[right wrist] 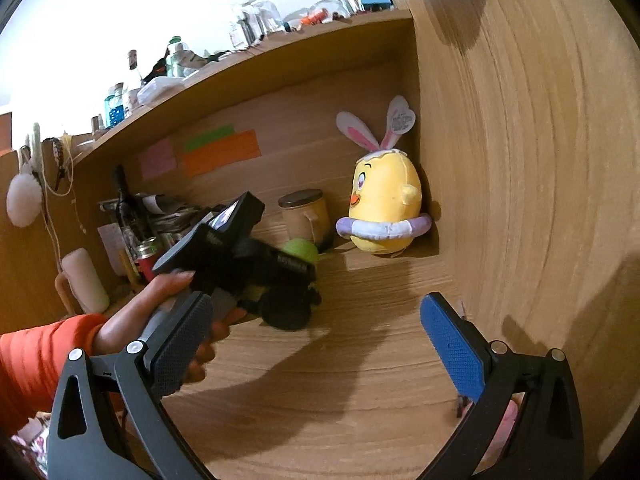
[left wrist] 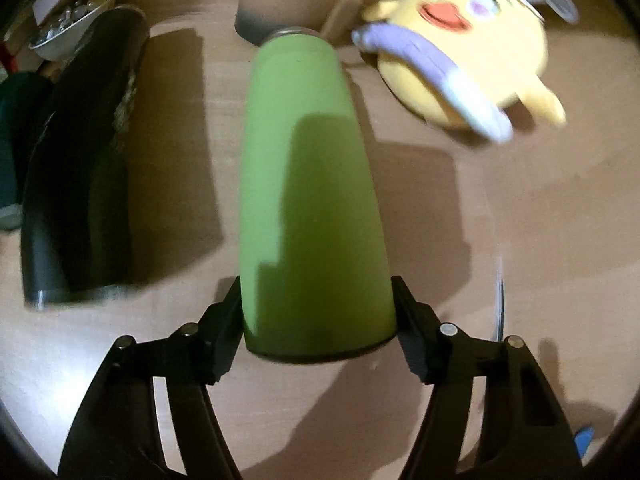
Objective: Flip cup upside down
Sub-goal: 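Close the left gripper around the green tumbler's body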
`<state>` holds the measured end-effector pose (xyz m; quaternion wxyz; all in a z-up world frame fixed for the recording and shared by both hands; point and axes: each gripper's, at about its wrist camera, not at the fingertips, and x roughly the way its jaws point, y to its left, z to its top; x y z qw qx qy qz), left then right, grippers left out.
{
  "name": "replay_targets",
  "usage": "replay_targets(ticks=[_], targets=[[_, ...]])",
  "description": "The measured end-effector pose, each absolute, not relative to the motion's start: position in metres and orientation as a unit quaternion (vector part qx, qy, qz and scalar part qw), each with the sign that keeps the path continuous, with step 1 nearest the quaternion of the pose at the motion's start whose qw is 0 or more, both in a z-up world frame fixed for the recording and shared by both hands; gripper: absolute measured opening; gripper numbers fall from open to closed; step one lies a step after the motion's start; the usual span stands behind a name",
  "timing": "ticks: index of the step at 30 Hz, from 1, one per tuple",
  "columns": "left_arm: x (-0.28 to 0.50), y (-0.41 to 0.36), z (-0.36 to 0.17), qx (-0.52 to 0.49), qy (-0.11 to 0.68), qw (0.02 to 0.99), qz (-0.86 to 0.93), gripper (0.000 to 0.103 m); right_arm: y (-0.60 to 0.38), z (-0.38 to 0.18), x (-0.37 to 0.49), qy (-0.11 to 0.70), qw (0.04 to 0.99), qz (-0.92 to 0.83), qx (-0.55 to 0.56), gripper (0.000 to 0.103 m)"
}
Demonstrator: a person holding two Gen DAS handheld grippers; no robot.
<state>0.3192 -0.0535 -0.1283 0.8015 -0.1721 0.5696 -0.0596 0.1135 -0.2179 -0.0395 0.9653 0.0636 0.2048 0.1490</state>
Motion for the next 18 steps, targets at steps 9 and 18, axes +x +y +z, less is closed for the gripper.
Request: replay_targets(ticks=[9, 18], targets=[[0.235, -0.058, -0.122, -0.128, 0.556, 0.816, -0.095, 0.066, -0.214, -0.038, 0.083, 0.201, 0.965, 0.156, 0.058, 0.103], [0.154, -0.043, -0.127, -0.113, 0.527, 0.837, -0.092, 0.066, -0.192, -0.041, 0.059, 0.198, 0.962, 0.182, 0.035, 0.103]])
